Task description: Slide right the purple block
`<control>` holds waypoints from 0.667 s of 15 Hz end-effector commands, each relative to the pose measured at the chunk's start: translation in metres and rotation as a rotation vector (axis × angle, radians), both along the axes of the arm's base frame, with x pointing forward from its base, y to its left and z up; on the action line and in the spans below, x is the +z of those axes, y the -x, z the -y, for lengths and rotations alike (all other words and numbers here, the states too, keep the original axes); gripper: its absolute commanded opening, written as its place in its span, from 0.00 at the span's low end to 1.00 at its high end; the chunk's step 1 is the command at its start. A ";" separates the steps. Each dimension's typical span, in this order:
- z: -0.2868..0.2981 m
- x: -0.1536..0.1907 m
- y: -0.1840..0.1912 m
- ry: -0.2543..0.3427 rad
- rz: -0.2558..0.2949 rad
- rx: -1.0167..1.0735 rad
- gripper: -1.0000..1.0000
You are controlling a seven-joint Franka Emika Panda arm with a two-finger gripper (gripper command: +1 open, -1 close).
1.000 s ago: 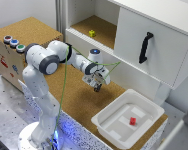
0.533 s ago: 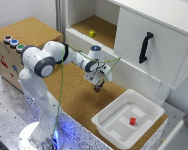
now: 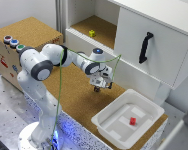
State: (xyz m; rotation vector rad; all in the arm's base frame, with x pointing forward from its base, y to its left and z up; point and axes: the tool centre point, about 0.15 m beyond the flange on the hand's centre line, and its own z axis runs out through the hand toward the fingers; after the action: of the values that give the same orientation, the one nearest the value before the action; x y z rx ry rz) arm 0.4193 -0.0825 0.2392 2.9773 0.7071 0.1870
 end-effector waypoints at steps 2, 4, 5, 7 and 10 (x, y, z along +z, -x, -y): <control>-0.014 -0.024 0.006 0.040 0.016 0.035 1.00; -0.015 -0.029 0.001 0.041 0.010 0.016 1.00; -0.015 -0.031 0.000 0.038 0.011 0.006 1.00; -0.018 -0.038 -0.002 0.035 0.006 -0.016 1.00; -0.021 -0.044 -0.007 0.035 0.011 -0.043 0.00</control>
State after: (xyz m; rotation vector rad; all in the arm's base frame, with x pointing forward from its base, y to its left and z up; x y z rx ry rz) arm 0.4122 -0.0716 0.2200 2.9825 0.7209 0.1766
